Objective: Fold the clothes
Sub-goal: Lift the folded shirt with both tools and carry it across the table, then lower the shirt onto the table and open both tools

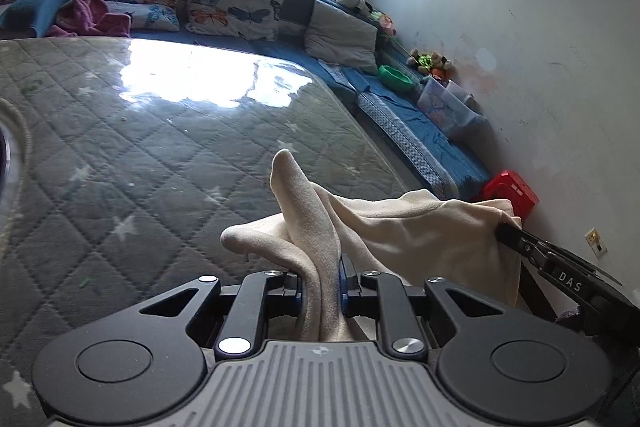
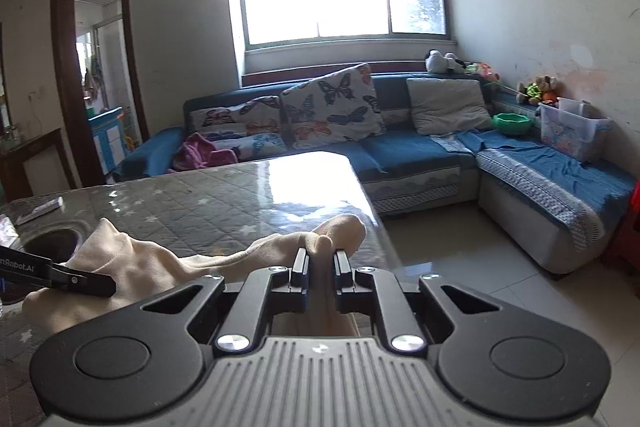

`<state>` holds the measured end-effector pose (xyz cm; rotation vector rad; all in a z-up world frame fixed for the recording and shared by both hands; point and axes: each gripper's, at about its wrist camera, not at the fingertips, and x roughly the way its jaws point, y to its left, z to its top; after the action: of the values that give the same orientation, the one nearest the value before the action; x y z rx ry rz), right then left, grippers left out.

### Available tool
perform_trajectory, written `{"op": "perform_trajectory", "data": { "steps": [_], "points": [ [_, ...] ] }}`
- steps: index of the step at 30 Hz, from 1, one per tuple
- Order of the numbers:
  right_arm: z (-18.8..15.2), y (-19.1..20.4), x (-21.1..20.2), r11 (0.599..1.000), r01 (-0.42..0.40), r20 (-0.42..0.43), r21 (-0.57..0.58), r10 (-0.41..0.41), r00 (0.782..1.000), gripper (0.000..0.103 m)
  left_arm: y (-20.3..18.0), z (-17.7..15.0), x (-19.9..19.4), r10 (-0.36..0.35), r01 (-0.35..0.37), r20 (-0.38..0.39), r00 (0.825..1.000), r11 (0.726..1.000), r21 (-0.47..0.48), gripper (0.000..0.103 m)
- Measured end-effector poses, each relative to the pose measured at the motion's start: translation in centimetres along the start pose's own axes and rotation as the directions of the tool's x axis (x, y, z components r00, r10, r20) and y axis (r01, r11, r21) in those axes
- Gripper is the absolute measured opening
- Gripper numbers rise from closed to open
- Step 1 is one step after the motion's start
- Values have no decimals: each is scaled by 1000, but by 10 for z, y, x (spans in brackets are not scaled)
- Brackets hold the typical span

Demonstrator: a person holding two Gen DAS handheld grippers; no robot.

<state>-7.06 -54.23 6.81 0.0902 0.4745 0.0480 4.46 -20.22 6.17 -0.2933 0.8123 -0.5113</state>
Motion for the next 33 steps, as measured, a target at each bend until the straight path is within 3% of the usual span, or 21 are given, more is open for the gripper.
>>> {"op": "perform_trajectory", "data": {
  "steps": [7,17,24,26,28,30,33],
  "points": [
    [-11,-16,12,999,38,-40,8,-38,998,10,-4,-4,23,0,1,-67,998,1000,9,17],
    [-22,-24,29,998,67,-86,-12,-68,994,11,-4,-11,30,28,-24,-105,994,999,39,18],
    [-28,-24,39,995,95,-122,-13,-96,988,17,-1,-14,34,55,-49,-123,991,997,52,21],
    [-29,-25,39,995,97,-120,-9,-98,988,24,-1,-14,34,58,-51,-123,991,997,57,22],
    [-31,-24,37,995,96,-112,-9,-96,989,46,-2,-15,34,62,-54,-120,991,996,68,23],
    [-34,-24,35,995,98,-106,-10,-98,989,49,-3,-17,33,78,-68,-112,991,994,90,32],
    [-42,-25,30,994,105,-108,-11,-106,989,62,-2,-19,32,97,-84,-103,990,990,117,39]
  ]
}}
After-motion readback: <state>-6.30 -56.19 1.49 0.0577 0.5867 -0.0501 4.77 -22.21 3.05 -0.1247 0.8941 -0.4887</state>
